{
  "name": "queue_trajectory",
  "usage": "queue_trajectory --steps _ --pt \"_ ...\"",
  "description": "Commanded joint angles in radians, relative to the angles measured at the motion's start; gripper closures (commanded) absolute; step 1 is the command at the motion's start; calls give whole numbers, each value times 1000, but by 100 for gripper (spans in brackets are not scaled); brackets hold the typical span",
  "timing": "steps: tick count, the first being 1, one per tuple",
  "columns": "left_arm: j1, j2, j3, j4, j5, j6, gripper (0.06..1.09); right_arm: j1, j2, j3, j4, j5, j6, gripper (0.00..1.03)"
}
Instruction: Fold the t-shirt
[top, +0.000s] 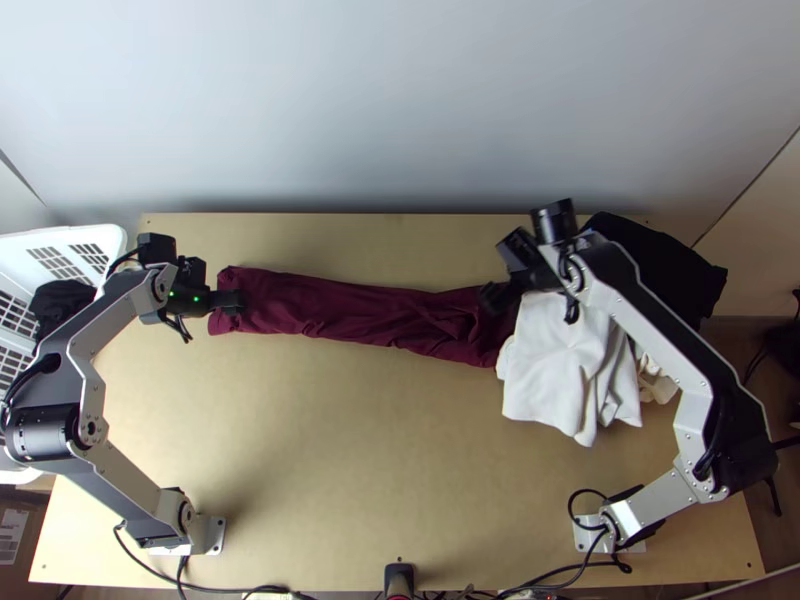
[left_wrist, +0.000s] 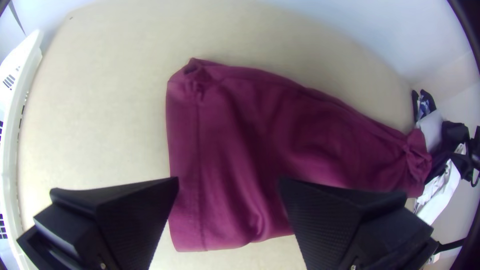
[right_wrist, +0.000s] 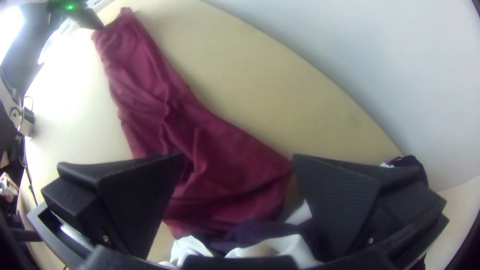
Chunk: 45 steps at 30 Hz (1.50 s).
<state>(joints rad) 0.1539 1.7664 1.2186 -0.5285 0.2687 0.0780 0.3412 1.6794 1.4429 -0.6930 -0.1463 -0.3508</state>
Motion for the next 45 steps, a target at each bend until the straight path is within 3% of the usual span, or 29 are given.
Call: queue_trajectory --steps 1,16,22,28,32,40,45 --pt "-7 -5 -2 -1 0 -4 12 -142 -9 25 1 1 22 3" --pt "-10 -35 -16 -13 0 -3 12 -581 164 152 21 -1 -155 3" --pt "-8 -58 -34 -18 0 0 12 -656 319 370 20 -6 -151 3" --pt "-5 -68 -47 -19 -2 -1 12 -643 499 636 -66 -13 -142 3" --pt "-11 -74 -54 -19 -2 -4 12 -642 658 909 -151 -16 -47 3" --pt "-7 -102 -77 -21 -2 -11 12 -597 574 880 -134 -39 46 3" --pt "-4 -105 -87 -18 -2 -11 12 -616 569 852 -211 -263 162 3"
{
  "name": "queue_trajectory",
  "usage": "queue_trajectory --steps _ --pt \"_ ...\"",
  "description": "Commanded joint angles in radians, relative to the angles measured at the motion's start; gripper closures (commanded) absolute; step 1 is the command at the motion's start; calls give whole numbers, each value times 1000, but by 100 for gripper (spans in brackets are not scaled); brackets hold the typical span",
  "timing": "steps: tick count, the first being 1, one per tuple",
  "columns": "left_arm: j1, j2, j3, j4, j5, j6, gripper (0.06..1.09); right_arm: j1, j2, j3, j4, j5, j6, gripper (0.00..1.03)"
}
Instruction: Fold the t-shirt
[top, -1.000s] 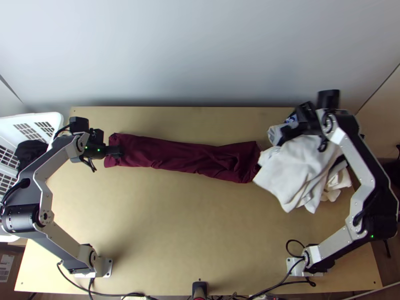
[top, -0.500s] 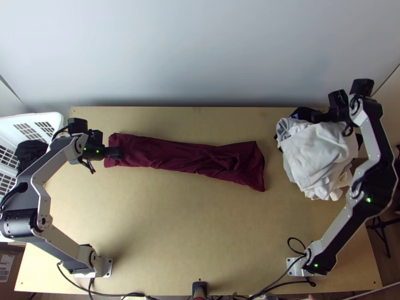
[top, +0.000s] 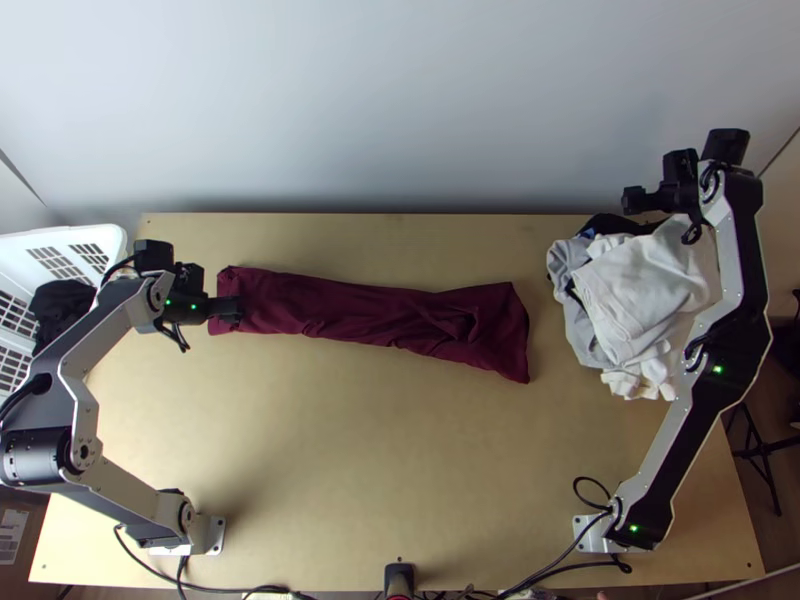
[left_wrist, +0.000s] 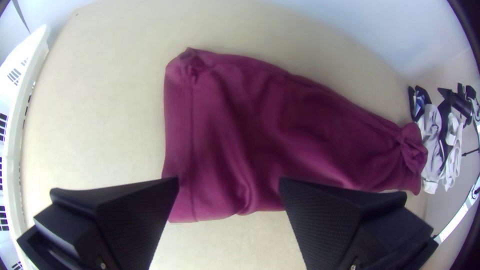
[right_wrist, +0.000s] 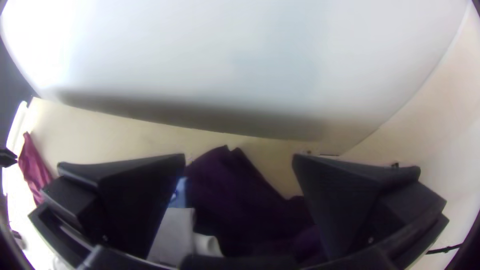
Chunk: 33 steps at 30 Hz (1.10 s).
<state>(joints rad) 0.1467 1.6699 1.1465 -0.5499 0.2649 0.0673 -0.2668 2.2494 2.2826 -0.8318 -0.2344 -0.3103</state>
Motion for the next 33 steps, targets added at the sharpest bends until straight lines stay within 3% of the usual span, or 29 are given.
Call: queue_trajectory --steps 1,4,6,11,17,22,24,26,30,33 --pt "2 -9 -16 5 2 -1 12 -14 1 11 -79 -186 140 3" --pt "-2 -13 -18 4 2 -3 12 -51 15 38 -67 -302 255 3" --pt "-4 -16 -25 2 2 -3 12 -58 10 48 -61 -333 289 3" --pt "-1 -30 -42 4 2 2 12 -38 -44 40 -33 -329 254 3" --pt "-1 -39 -48 2 2 5 12 -18 -105 60 131 -209 221 3" --pt "-2 -44 -56 2 2 2 12 -9 -109 74 120 -201 218 3" --pt "-2 -48 -57 2 2 2 12 -11 -97 77 85 -249 255 3" --pt "-2 -52 -57 2 2 0 12 -3 -83 64 2 -272 237 3" --pt "-2 -56 -62 2 2 3 12 12 -93 -12 -44 -270 168 20" --pt "-2 -58 -65 2 2 2 12 26 -102 -52 -82 -270 94 48"
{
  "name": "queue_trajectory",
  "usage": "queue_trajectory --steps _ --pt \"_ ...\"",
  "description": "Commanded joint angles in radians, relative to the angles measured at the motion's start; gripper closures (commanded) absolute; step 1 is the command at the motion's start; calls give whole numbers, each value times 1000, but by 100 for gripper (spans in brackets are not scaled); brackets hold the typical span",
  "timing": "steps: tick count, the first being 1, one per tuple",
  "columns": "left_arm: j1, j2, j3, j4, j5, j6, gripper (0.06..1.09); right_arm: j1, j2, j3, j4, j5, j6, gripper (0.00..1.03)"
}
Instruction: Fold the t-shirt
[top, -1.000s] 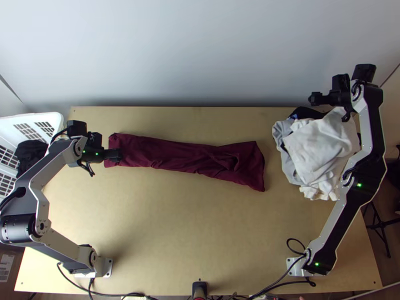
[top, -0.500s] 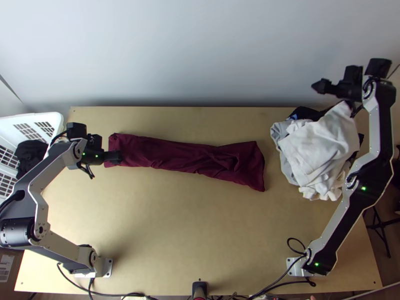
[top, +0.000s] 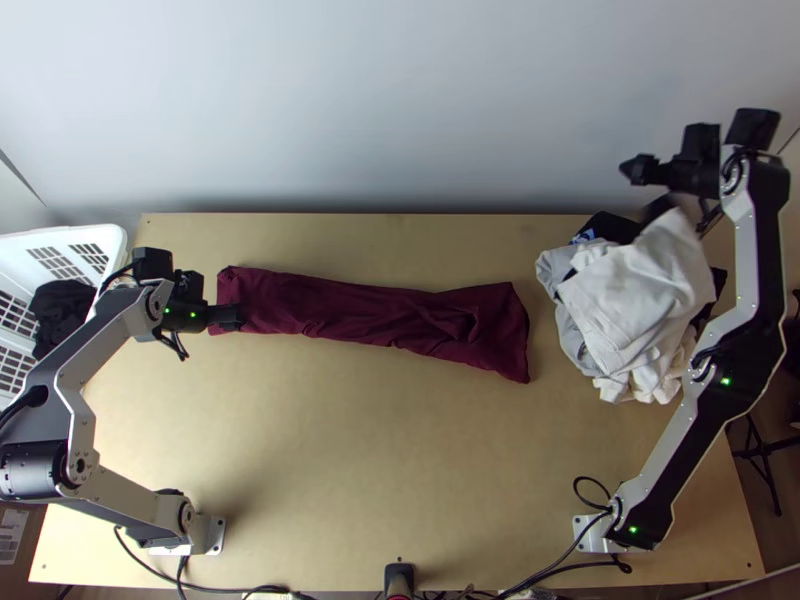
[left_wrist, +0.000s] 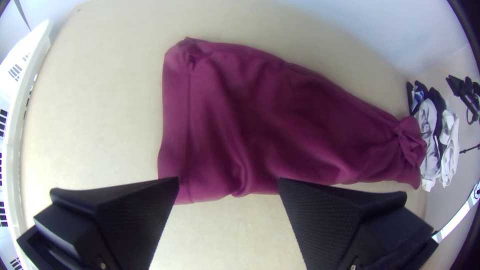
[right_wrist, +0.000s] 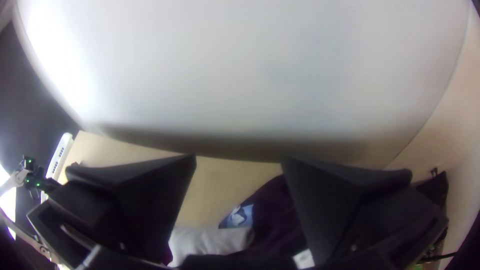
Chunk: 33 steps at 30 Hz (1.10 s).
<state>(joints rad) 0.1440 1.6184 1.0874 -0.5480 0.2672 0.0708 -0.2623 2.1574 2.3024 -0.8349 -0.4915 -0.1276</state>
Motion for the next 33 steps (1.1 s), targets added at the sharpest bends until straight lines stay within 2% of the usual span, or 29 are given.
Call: queue_trajectory --steps 1,2,3,4,5,13,18,23,25,33 --pt "-1 -6 -7 0 0 -3 12 26 -19 -93 -84 -12 -110 50" --pt "-1 -6 -9 2 0 -3 12 28 -25 -107 -84 -9 -118 49" --pt "-1 -6 -9 2 0 -5 12 32 -30 -116 -84 -7 -118 36" --pt "-1 -6 -9 3 0 -5 12 35 -33 -121 -84 -5 -118 16" --pt "-1 -5 -9 3 0 -5 12 40 -36 -123 -89 -5 -118 3" --pt "0 -6 -24 11 0 -6 12 198 -205 -238 -107 -5 -132 3" --pt "8 -6 -27 13 0 -6 12 353 -370 -423 -148 -5 -130 3" --pt "9 -5 -37 19 0 -6 12 482 -533 -709 -144 -4 -133 3" --pt "9 -5 -38 20 0 -6 12 523 -593 -821 -130 27 -132 3" --pt "12 -6 -49 25 0 -6 12 594 -808 -1072 -124 87 -87 3"
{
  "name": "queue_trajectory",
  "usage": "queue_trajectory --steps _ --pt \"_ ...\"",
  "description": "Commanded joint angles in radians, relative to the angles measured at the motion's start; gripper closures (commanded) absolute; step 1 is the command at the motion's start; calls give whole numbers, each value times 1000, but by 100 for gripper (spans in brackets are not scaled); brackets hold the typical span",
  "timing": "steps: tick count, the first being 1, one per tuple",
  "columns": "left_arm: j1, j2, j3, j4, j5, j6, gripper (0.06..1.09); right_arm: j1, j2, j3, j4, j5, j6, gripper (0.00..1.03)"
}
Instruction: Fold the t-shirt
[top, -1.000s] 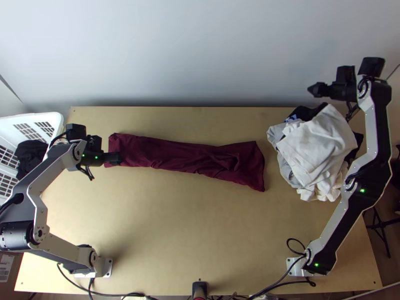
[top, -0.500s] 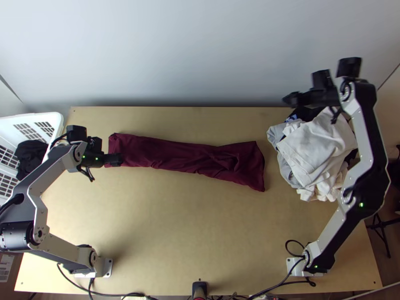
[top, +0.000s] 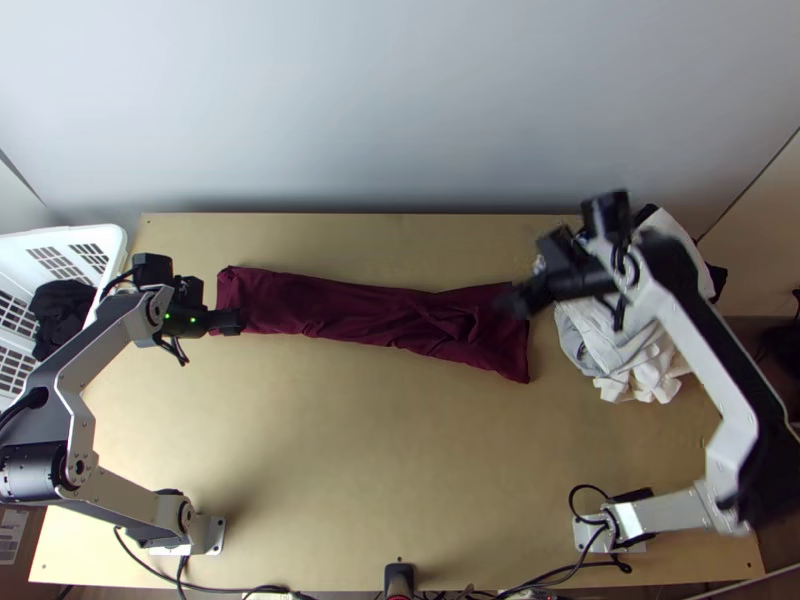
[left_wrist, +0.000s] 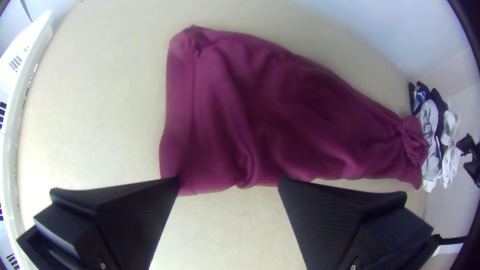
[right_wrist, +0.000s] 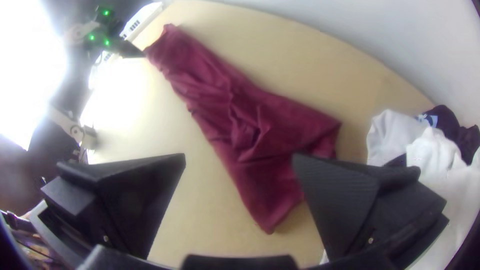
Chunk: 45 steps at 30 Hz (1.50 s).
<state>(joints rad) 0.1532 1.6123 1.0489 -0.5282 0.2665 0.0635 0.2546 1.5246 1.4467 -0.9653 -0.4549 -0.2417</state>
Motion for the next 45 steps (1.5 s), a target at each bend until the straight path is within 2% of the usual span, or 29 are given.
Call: queue_trajectory --steps 1,8,12,18,28,45 --pt "3 1 -10 7 0 1 12 75 -195 -233 7 58 28 3" --pt "-18 -5 -20 10 0 -10 12 80 -239 -364 57 107 33 3" --pt "-18 -17 -27 10 0 -14 12 112 -215 -434 137 163 42 3" --pt "-1 -34 -47 14 -1 -11 12 152 -149 -462 244 194 59 3" --pt "16 -32 -30 74 -7 -17 12 224 34 -252 267 200 71 3" --pt "-21 139 71 174 -27 -59 12 285 284 1 289 205 70 3"
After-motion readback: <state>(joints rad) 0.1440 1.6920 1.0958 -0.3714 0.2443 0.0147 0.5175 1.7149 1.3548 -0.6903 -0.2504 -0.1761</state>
